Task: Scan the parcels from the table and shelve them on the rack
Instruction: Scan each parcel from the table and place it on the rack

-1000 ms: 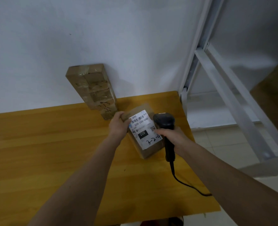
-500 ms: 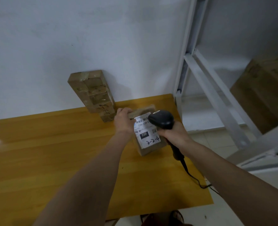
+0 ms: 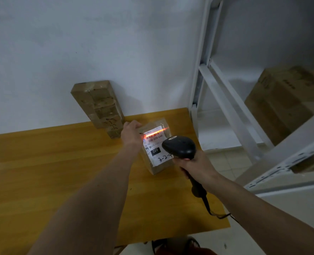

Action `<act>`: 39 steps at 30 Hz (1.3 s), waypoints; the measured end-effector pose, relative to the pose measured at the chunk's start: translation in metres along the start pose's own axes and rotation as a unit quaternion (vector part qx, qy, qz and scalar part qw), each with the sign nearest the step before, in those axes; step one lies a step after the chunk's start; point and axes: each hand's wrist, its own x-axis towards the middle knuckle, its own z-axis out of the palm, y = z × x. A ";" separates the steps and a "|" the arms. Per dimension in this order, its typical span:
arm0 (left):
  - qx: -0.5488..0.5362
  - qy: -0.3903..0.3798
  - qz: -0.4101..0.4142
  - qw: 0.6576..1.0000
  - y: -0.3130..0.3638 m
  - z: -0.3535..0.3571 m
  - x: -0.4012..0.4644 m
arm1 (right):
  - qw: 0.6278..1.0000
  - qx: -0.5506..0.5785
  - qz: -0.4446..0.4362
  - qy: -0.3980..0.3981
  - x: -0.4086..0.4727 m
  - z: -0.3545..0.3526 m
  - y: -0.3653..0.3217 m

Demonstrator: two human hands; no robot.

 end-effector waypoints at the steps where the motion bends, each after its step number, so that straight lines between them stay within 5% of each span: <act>1: -0.003 -0.002 -0.003 1.000 0.000 0.000 0.000 | 1.000 -0.002 -0.001 -0.003 0.000 -0.001 0.000; 15: -0.015 -0.017 0.001 1.000 -0.005 0.003 0.002 | 0.999 0.045 0.017 0.004 0.011 -0.003 0.001; 26: -0.220 -0.069 -0.020 0.973 -0.029 0.018 -0.003 | 0.954 0.231 0.142 0.130 0.093 0.006 0.014; 29: -0.286 -0.082 -0.080 0.951 -0.034 0.030 -0.008 | 0.943 0.261 0.152 0.138 0.105 0.015 0.019; 32: -0.240 -0.103 -0.126 0.957 -0.041 0.054 -0.023 | 0.941 0.263 0.149 0.150 0.111 0.022 0.026; 39: 0.028 -0.133 -0.091 0.987 -0.031 0.080 -0.021 | 0.934 0.252 0.167 0.192 0.114 0.030 0.034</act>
